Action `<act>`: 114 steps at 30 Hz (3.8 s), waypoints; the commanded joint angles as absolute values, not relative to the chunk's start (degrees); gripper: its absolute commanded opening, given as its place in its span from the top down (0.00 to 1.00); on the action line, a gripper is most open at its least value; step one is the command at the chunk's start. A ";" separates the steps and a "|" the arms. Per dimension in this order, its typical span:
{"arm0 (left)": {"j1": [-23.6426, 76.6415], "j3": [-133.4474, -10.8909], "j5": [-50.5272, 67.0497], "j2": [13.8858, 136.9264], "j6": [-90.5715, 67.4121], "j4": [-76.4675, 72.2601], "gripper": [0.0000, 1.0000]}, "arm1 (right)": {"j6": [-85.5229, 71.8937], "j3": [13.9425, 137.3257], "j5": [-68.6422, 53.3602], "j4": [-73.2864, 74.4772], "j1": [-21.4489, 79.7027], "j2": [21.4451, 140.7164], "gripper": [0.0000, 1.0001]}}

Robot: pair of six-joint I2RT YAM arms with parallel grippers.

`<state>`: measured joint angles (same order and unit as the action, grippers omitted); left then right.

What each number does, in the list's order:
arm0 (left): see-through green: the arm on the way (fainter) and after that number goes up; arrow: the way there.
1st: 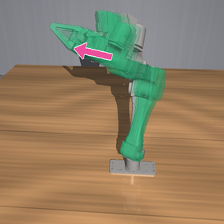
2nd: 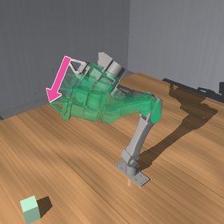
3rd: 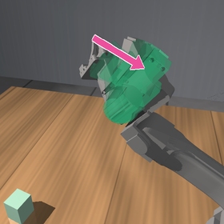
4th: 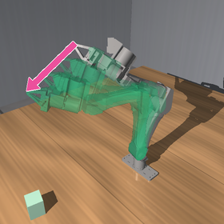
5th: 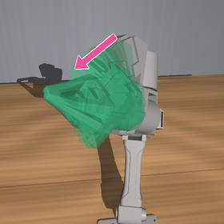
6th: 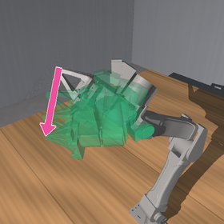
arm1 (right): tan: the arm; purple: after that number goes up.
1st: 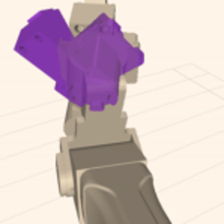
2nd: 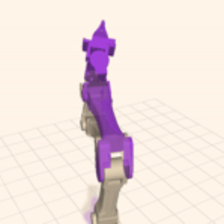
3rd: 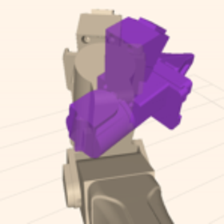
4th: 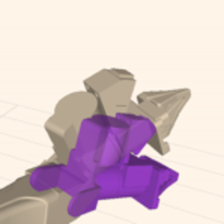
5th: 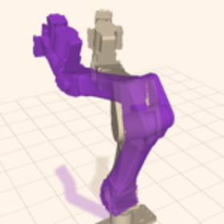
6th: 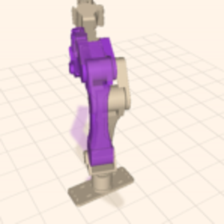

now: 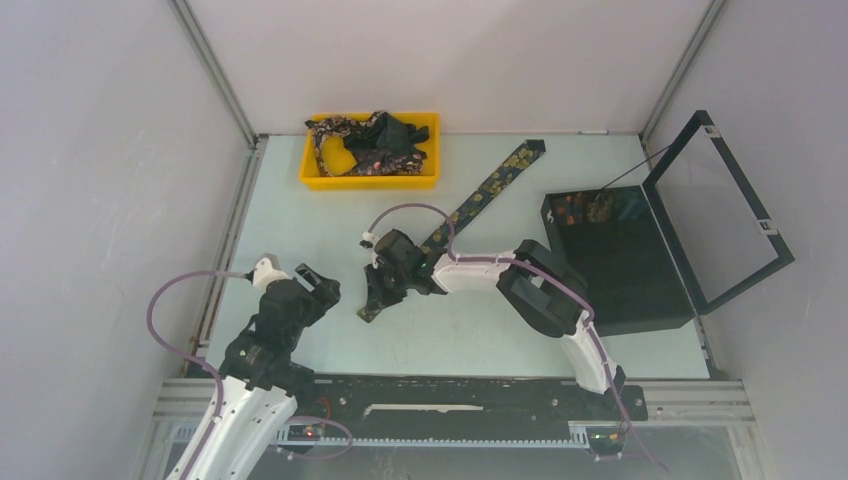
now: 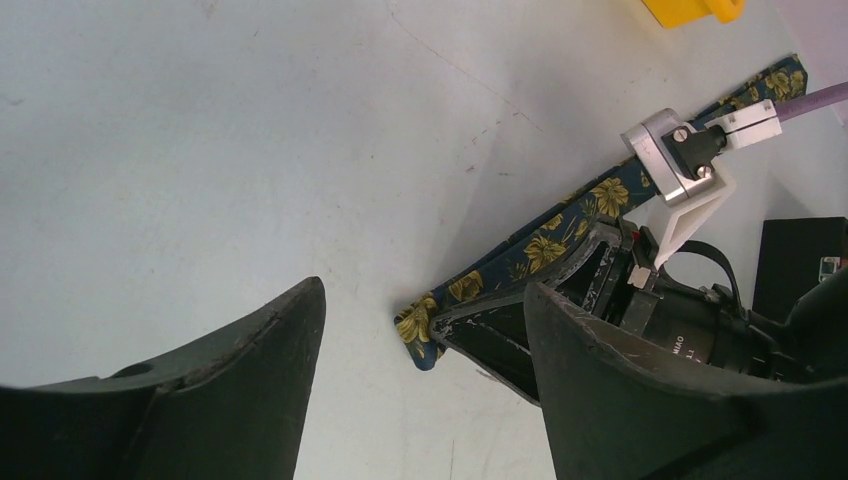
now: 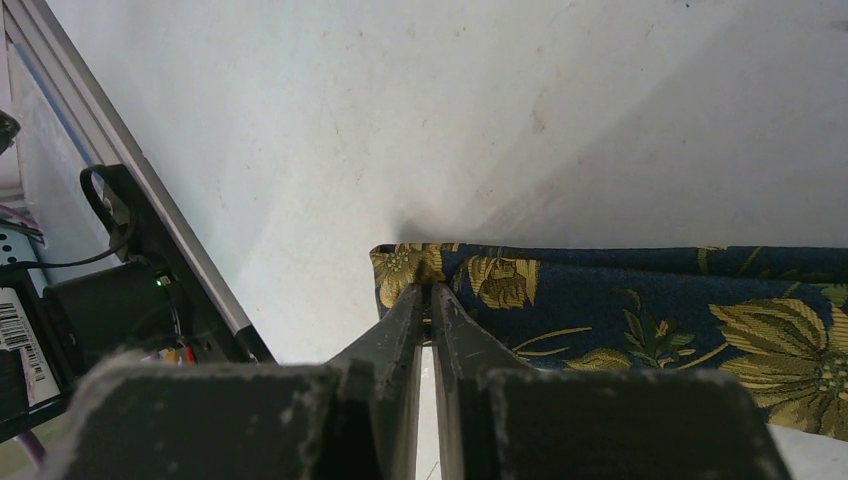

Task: Roll the ties
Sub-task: Flatten out the tie at the center of the board, then roll the tie at the center of the board.

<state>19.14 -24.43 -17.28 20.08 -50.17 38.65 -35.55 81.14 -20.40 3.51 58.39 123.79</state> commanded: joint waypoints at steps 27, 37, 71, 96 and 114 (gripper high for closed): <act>18.92 -27.42 -19.21 20.99 -50.63 39.55 0.20 | -30.54 79.76 -18.91 8.17 58.58 117.23 0.88; 18.90 -27.33 -19.36 20.57 -50.78 39.69 0.20 | -33.67 79.82 -22.29 2.95 61.13 124.38 0.87; 18.93 -21.42 -11.34 32.16 -57.32 32.10 0.37 | -30.00 63.72 -19.11 4.17 52.01 98.76 0.89; 18.90 -14.82 -12.05 41.74 -60.48 21.48 0.50 | -31.02 60.39 -19.87 1.41 51.68 99.06 0.90; 18.90 -13.93 -11.78 47.68 -60.64 17.16 0.79 | -30.85 60.38 -19.95 0.55 51.60 100.63 0.91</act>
<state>19.14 -14.74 -10.94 46.19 -60.14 18.96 -31.03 60.45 -19.92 3.27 51.88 100.71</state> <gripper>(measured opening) 0.271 0.097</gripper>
